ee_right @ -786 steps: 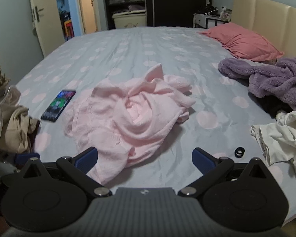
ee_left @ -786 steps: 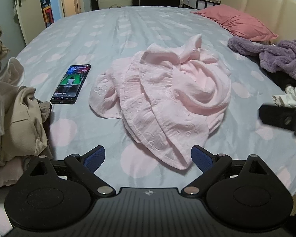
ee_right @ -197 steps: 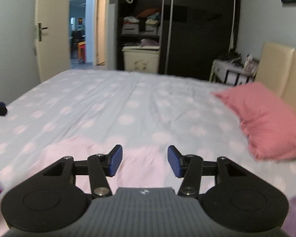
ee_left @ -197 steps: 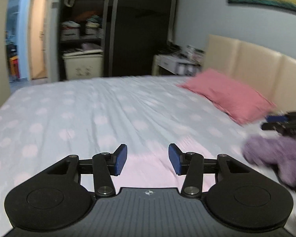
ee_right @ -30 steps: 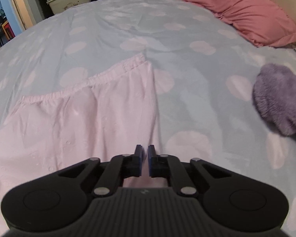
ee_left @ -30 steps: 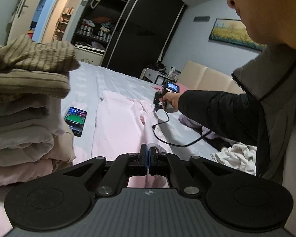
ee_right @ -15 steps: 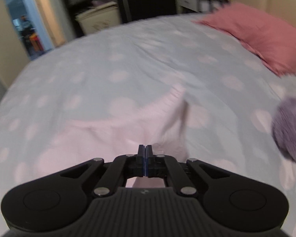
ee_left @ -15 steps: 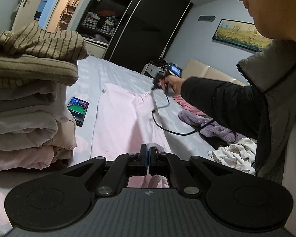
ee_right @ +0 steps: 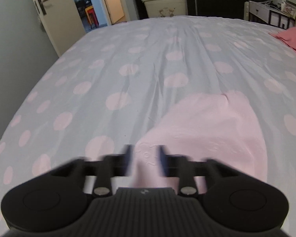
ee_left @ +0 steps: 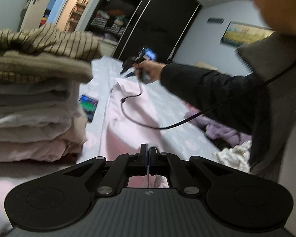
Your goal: Fold clothes
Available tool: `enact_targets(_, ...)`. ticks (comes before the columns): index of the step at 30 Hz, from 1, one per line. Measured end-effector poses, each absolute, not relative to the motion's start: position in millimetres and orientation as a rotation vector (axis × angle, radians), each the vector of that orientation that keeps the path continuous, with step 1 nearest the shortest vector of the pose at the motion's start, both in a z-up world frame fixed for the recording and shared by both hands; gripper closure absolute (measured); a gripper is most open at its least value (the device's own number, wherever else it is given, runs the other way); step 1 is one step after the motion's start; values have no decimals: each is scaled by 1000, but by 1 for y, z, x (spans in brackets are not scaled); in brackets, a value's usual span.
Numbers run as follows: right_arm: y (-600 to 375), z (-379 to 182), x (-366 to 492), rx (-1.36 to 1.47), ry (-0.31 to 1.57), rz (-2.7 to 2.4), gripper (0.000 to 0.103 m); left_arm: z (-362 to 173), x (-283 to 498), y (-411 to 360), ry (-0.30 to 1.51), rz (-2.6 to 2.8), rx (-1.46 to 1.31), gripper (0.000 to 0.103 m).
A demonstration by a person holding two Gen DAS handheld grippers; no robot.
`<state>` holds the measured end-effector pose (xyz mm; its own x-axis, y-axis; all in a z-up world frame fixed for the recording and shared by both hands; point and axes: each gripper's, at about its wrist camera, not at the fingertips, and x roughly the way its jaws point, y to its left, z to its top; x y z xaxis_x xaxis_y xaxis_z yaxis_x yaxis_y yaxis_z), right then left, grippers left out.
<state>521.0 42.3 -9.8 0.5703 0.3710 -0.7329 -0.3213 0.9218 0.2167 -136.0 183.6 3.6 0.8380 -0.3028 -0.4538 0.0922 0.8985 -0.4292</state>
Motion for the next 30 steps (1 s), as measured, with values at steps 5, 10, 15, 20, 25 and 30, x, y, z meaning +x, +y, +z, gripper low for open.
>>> enact_targets(5,-24,5,468,140,889,434,59,-18,-123,199,695,-137,-445,103)
enact_targets(10,-103,21,371,186,922,492,58,-32,-118,207,778,-159,-441,103)
enact_targets(15,-144,25,262,124,958,557,55,-42,-122,206,824,-164,-444,103)
enact_targets(20,-156,12,151,67,967,676,47,-50,-123,202,880,-110,-401,103)
enact_targets(25,-150,-28,60,-56,1011,751,47,-55,-132,197,987,-37,-328,96)
enact_targets(30,-155,-66,3,-113,1035,752,44,-23,-151,190,898,4,-178,53)
